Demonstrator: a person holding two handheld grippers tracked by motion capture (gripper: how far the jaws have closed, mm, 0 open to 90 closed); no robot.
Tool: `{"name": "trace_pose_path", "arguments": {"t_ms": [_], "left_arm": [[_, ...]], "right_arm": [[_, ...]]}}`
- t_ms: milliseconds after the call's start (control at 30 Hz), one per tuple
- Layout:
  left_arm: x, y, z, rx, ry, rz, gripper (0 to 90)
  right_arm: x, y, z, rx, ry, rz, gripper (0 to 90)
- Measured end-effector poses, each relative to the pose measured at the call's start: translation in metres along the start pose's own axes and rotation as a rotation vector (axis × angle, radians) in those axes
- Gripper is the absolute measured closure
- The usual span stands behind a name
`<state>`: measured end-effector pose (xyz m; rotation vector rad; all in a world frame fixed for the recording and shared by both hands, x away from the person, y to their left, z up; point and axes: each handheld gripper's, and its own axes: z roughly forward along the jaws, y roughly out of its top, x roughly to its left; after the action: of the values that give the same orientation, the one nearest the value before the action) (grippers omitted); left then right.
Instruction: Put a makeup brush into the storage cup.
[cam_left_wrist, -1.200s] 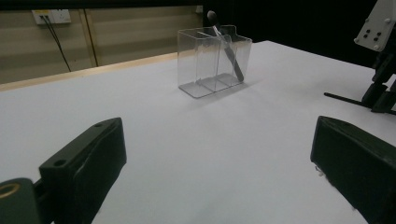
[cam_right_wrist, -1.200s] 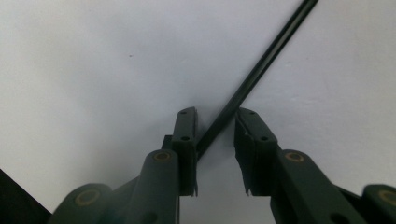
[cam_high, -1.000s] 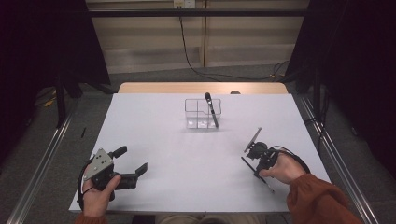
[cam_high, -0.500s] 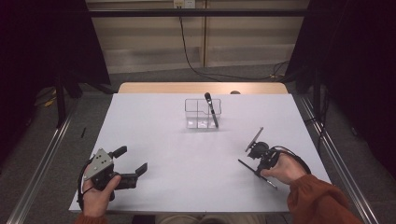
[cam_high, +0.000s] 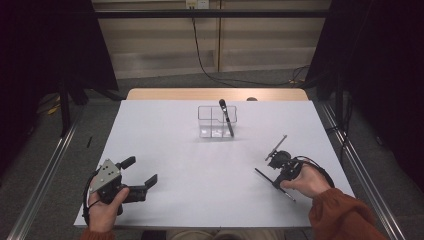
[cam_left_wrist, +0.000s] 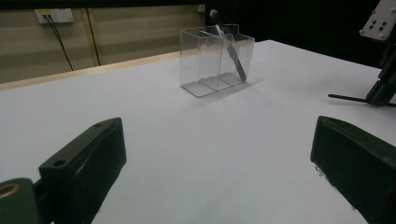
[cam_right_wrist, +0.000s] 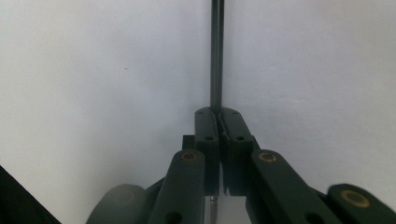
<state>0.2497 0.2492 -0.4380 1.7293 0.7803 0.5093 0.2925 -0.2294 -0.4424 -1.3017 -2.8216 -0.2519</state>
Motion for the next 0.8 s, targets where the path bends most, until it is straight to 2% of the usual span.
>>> {"name": "trace_pose_path", "arguments": {"t_ms": [233,300,467,667,700,800], "left_arm": [[0.0,0.0,0.0,0.001,0.002,0.001,3.4],[0.0,0.0,0.0,0.001,0.002,0.001,3.4],[0.0,0.0,0.0,0.001,0.003,0.001,3.4],[0.0,0.0,0.0,0.0,0.005,0.0,3.3],[0.0,0.0,0.0,-0.003,0.005,-0.002,3.4],[0.0,0.0,0.0,-0.006,0.006,-0.005,3.4]], "right_arm": [[-0.004,-0.007,-0.012,-0.102,0.003,0.033,86.6],[-0.006,-0.009,-0.017,-0.146,0.003,0.05,86.6],[-0.008,-0.015,-0.026,-0.262,0.019,0.056,86.6],[-0.011,-0.022,-0.027,-0.402,0.052,0.066,86.6],[-0.011,-0.024,-0.028,-0.438,0.036,0.07,86.6],[-0.011,-0.026,-0.029,-0.529,0.044,0.068,86.6]]}}
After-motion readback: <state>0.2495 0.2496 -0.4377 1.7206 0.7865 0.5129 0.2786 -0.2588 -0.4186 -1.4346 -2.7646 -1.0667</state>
